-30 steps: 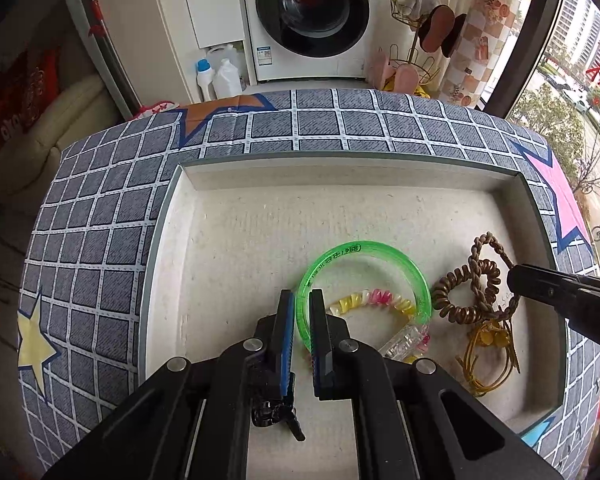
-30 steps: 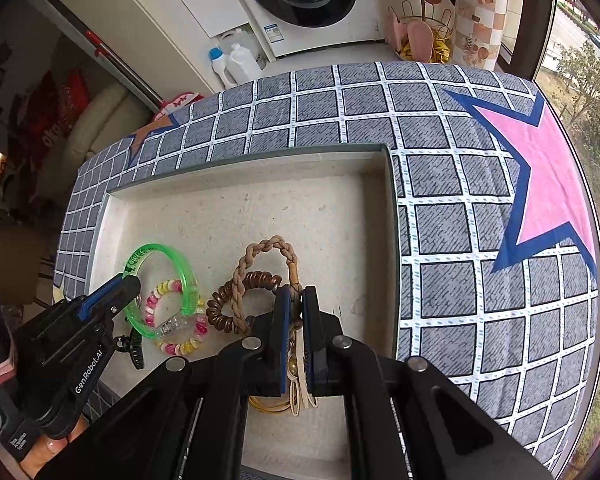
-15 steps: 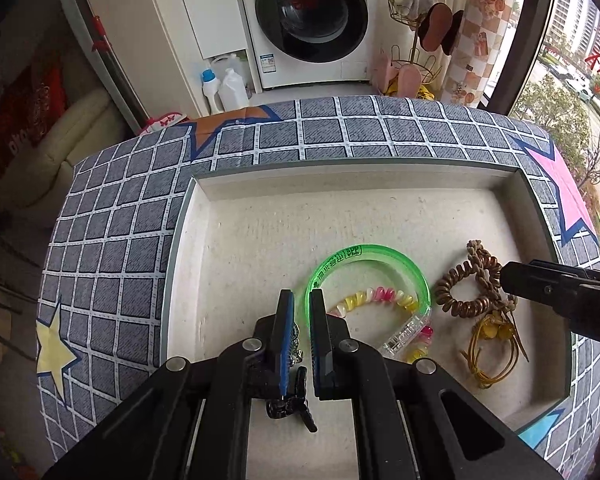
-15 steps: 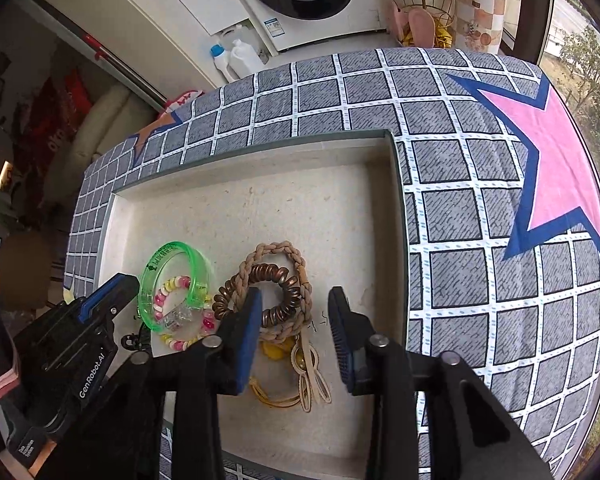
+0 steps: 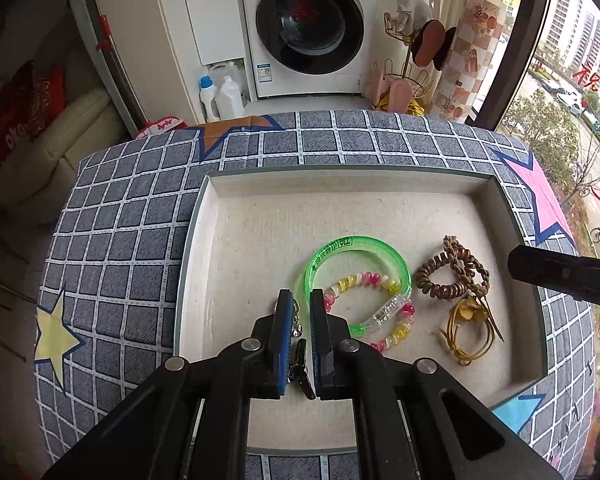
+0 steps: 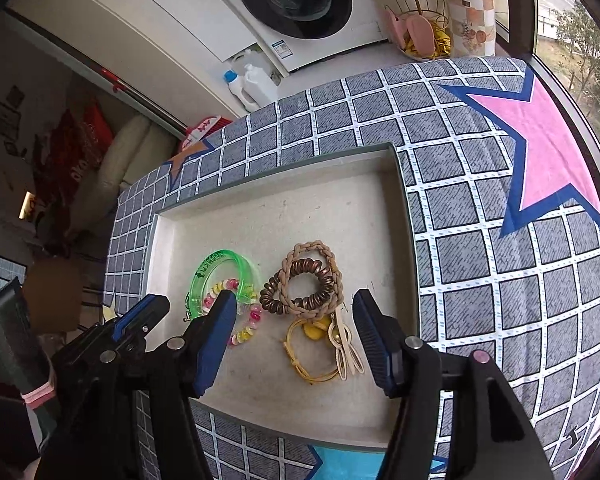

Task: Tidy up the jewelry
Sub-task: 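Withdraw both tools from the tray toward the last jewelry pieces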

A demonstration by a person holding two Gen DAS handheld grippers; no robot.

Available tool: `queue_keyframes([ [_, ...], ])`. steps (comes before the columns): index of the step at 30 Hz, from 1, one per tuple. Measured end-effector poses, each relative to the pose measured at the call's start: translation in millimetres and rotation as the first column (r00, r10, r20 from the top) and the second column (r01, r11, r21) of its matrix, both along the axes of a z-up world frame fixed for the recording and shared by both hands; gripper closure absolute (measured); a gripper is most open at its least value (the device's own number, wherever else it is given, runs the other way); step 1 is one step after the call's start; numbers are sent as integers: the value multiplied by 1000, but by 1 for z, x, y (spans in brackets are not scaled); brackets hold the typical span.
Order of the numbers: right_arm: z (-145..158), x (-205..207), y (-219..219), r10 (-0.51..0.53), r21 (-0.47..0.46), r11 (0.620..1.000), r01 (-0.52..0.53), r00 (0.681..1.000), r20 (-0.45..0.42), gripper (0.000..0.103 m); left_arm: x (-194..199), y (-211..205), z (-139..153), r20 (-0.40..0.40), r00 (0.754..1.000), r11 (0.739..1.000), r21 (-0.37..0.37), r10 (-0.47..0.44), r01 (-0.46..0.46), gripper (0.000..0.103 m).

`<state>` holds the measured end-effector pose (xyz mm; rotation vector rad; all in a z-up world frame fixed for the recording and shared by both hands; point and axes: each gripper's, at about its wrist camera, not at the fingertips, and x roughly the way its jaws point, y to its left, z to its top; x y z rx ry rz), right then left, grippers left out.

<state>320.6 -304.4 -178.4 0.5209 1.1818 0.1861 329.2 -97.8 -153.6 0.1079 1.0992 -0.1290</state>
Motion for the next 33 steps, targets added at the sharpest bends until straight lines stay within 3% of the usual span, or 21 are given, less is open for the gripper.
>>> queue_keyframes([
  [4, 7, -15, 1, -10, 13, 1000, 10, 1000, 2, 35, -15, 7, 5, -1, 1000, 1000, -16, 7, -7, 83],
  [7, 11, -30, 4, -7, 35, 999, 6, 1000, 8, 22, -27, 12, 7, -8, 1000, 1000, -25, 12, -12, 82],
  [12, 17, -54, 12, 5, 54, 999, -5, 1000, -1, 22, -48, 23, 14, -16, 1000, 999, -44, 21, -21, 82],
  [13, 18, -59, 14, 5, 58, 998, -5, 1000, -3, 18, -52, 25, 16, -17, 1000, 999, -45, 23, -24, 52],
  [14, 18, -64, 15, 4, 63, 998, -4, 1000, -4, 15, -56, 27, 17, -23, 999, 999, -39, 32, -33, 0],
  [16, 19, -74, 15, 2, 74, 997, -2, 1000, -6, 15, -65, 31, 19, 16, 998, 998, -27, 58, -57, 0],
  [25, 22, -120, 29, 18, 55, 998, -17, 1000, -9, 13, -91, 38, 12, 1, 999, 999, -4, 35, -35, 0],
  [27, 22, -129, 31, 13, 42, 999, -13, 1000, -8, 1, -99, 39, 9, -4, 1000, 1000, -2, 31, -31, 0],
  [33, 25, -150, 34, -8, 17, 1000, 8, 1000, -2, 0, -125, 49, 6, -25, 999, 1000, -4, 28, -28, 0],
])
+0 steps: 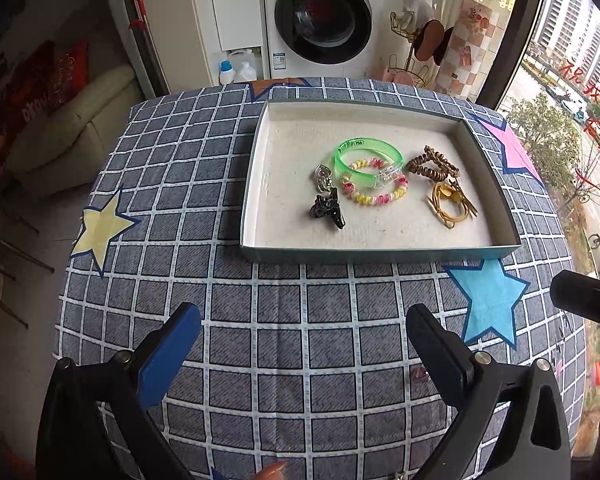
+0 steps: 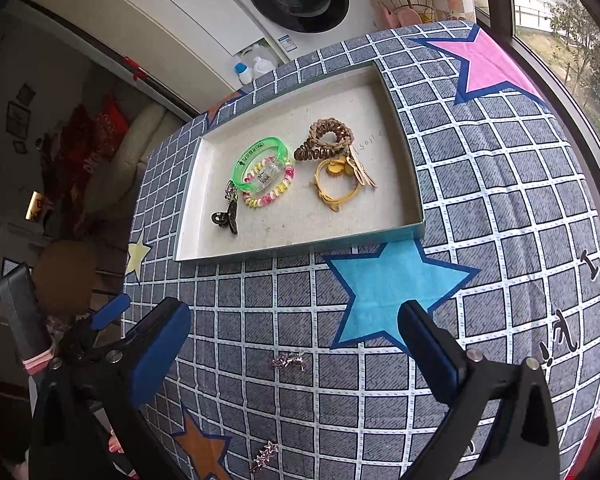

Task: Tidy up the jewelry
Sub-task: 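Withdraw both tools from the tray toward the last jewelry pieces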

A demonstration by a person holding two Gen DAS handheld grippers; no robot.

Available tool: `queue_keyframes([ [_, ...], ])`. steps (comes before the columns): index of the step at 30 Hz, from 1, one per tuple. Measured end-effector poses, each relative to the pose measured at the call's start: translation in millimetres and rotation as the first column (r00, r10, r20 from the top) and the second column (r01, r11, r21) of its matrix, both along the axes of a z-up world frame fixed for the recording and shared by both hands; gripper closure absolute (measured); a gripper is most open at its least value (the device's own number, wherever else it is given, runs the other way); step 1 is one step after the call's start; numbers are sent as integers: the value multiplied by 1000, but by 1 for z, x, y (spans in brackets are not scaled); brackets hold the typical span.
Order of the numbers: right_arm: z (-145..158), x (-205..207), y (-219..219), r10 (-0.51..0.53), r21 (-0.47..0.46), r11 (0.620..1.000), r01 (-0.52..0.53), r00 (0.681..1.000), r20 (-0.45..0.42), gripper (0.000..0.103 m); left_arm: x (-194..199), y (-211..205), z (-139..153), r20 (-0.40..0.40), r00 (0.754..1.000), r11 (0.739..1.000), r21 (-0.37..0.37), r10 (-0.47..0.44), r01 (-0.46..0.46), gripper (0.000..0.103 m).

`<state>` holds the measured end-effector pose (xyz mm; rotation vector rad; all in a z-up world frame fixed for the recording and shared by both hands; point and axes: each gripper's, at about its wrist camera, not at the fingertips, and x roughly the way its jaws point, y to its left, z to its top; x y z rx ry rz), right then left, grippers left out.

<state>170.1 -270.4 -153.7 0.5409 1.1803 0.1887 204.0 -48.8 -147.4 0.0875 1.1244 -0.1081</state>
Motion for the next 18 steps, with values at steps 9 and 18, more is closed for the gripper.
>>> queue_keyframes([
  [9, -9, -32, 2, 2, -131, 991, -14, 996, -85, 0, -64, 19, -9, -42, 999, 1000, 19, -15, 15, 0],
  [18, -32, -68, 10, 0, -192, 981, -33, 986, -169, 0, -123, 15, -34, -151, 983, 994, -19, -107, 106, 0],
])
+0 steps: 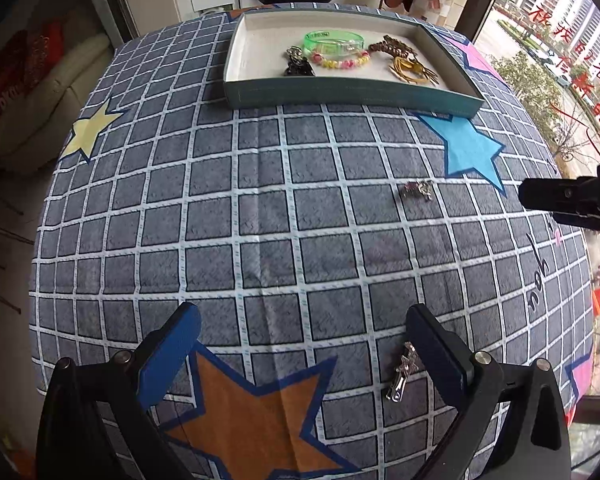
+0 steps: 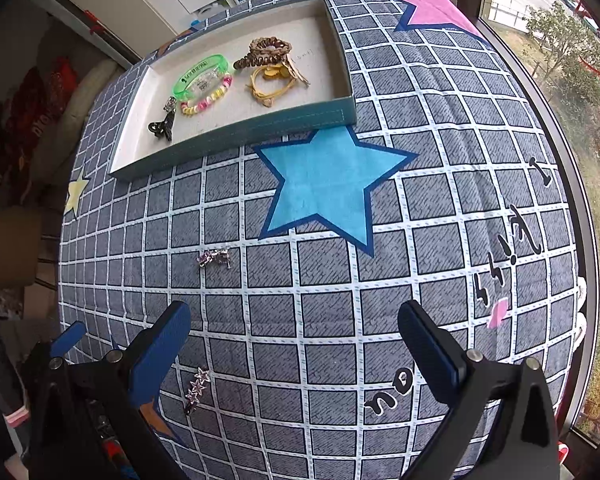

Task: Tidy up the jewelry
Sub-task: 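Withdraw both tools from the tray toward the last jewelry pieces, then grasp pink star pendant with the left tool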

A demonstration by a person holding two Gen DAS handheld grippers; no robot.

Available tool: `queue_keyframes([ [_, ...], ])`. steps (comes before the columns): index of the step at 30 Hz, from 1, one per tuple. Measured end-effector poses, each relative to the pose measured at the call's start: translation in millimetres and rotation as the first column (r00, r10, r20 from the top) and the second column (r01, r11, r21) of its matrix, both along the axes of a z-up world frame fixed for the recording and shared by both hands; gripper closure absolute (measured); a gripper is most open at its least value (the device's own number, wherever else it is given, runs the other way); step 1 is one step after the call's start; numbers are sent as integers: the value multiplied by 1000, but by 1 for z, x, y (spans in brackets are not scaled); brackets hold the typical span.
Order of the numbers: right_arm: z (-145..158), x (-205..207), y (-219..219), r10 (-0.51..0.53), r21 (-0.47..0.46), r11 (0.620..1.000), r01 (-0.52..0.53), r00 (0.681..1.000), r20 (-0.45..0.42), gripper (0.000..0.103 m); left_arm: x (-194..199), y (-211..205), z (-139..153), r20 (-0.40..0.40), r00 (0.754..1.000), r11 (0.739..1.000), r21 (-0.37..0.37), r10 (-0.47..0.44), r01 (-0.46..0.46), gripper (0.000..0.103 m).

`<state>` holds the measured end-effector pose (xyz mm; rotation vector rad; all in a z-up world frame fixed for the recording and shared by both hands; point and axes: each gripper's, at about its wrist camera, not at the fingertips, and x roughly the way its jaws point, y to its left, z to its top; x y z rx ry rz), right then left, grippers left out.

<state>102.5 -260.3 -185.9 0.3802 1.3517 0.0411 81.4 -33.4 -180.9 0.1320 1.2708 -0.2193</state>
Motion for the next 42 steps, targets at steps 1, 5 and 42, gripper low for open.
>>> queue_keyframes([
  [1, -1, -2, 2, 4, -6, 1000, -4, 1000, -6, 0, -5, -3, -2, -8, 1000, 1000, 0, -13, 13, 0],
  [5, -4, -6, 11, 25, -14, 1000, -25, 1000, -13, 0, -19, -18, -14, -29, 998, 998, 4, -62, 62, 0],
  [42, -24, 32, 69, 313, -84, 947, -309, 949, 41, 3, -21, -51, -31, -61, 993, 994, -51, -98, 95, 75],
])
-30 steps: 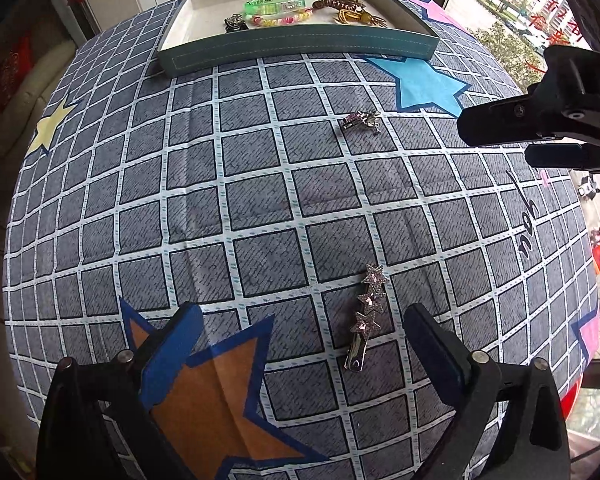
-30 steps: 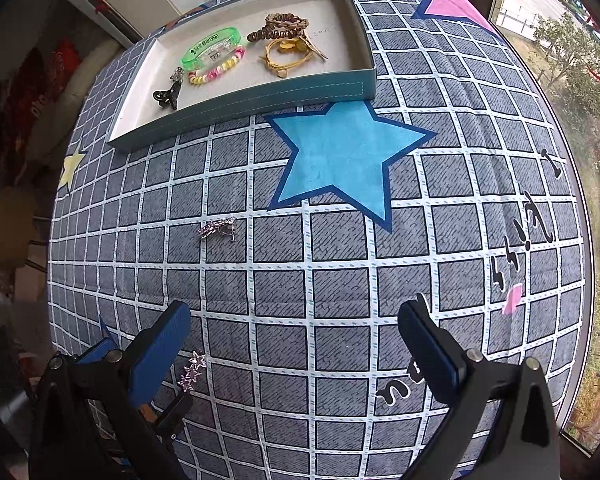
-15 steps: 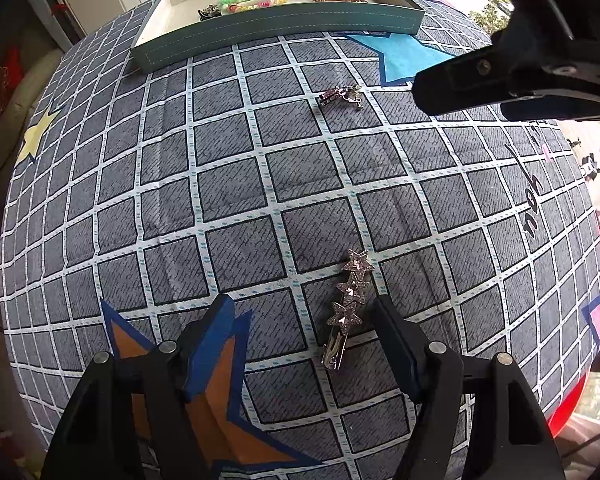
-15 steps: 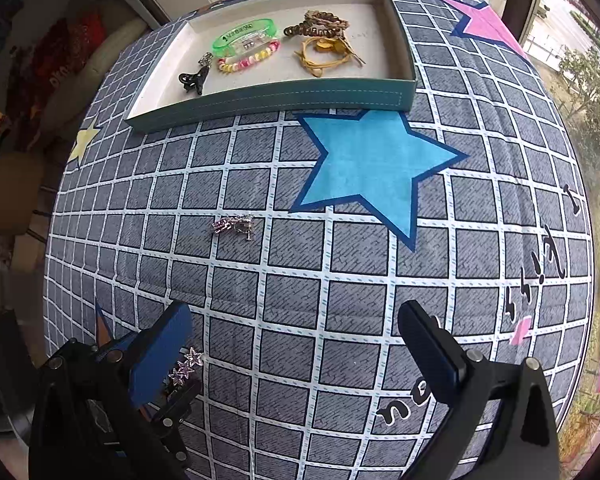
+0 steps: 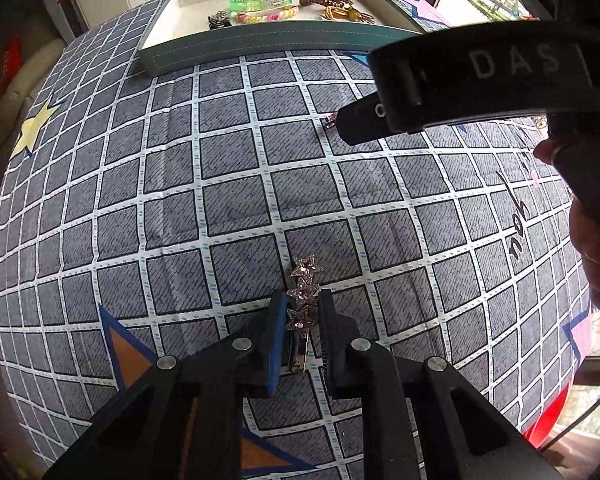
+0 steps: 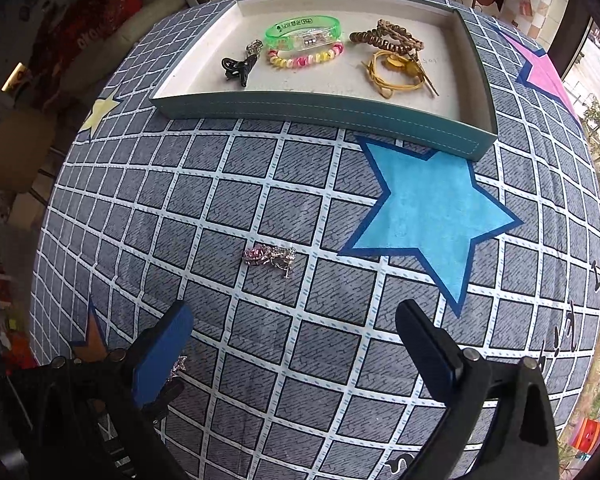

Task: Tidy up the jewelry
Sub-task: 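Grasp pink star pendant with the left tool, then grasp rhinestone brooch with right tool while left tool holds star pendant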

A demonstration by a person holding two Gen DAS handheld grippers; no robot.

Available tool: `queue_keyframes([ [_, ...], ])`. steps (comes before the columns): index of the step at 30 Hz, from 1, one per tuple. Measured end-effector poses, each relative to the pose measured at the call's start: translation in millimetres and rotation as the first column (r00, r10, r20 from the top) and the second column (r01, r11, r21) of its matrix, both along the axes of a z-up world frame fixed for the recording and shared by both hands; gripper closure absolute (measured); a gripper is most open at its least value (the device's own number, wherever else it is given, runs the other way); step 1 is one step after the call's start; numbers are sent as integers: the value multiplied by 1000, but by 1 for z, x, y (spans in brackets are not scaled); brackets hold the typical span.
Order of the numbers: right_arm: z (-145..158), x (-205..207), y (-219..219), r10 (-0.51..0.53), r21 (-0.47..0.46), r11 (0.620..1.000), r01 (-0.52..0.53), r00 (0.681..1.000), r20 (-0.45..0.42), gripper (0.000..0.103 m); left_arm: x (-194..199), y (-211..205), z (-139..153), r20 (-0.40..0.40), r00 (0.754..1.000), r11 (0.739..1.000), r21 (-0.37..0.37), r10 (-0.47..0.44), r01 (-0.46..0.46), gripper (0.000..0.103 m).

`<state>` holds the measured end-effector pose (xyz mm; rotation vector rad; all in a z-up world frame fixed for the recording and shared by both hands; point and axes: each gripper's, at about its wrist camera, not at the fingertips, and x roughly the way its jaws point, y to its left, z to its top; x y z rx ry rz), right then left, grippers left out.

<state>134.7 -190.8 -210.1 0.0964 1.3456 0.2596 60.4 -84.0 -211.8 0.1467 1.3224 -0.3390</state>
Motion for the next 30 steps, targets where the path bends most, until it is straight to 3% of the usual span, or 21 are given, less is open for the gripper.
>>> queue_keyframes([
  [12, -17, 19, 22, -34, -63, 997, 34, 999, 7, 33, 14, 32, 17, 12, 996, 996, -31, 87, -87, 75],
  [16, -16, 20, 30, -9, -136, 991, 14, 999, 40, 67, 16, 37, 20, 21, 995, 994, -37, 101, -101, 75],
  [30, -3, 20, -21, -159, 35, 987, 160, 987, -11, 67, 42, 55, 37, 53, 990, 989, -78, 129, -125, 75],
])
